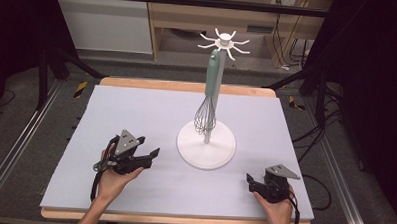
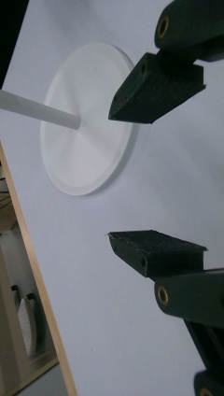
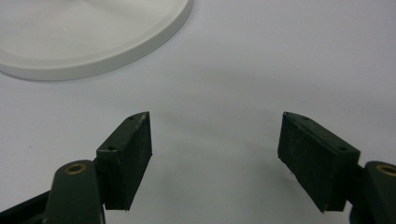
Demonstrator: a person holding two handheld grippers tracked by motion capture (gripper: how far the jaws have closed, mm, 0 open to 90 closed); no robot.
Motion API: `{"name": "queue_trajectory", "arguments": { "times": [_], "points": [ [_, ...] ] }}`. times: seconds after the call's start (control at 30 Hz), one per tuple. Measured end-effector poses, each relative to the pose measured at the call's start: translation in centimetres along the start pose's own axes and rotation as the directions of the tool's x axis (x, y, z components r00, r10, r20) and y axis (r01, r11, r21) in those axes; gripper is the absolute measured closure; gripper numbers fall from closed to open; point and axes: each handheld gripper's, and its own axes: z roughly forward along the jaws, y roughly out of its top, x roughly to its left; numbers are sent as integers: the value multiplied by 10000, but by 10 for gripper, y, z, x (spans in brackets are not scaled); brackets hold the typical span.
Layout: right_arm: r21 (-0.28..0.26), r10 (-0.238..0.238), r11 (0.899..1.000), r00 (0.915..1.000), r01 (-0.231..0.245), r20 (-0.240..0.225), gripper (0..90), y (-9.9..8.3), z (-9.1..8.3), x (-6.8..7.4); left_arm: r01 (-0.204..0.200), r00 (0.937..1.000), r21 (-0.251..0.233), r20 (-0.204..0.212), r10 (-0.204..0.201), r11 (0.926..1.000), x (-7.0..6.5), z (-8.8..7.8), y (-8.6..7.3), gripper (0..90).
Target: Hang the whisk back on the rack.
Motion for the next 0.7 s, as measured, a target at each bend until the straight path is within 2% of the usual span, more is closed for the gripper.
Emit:
{"name": "queue_trajectory", "arguments": {
  "times": [0.3,0.43,0.63,0.7],
  "points": [
    [86,91,9999,9997,-93,235,245,-2,-1,-3,340,9974,466,-659,-309,9983,24,-9,-29,316],
    [88,80,9999,9996,-82,274,243,-2,-2,-6,707,9924,585,-1049,-643,9958,35,-13,-43,310],
    [90,100,9999,9993,-103,354,238,-4,-4,-9,1064,9850,919,-1456,-924,9901,50,-11,-58,294],
    [66,149,9999,9992,-151,367,239,-5,-4,-10,1094,9843,1062,-1502,-928,9883,53,-11,-61,289]
  ]
}}
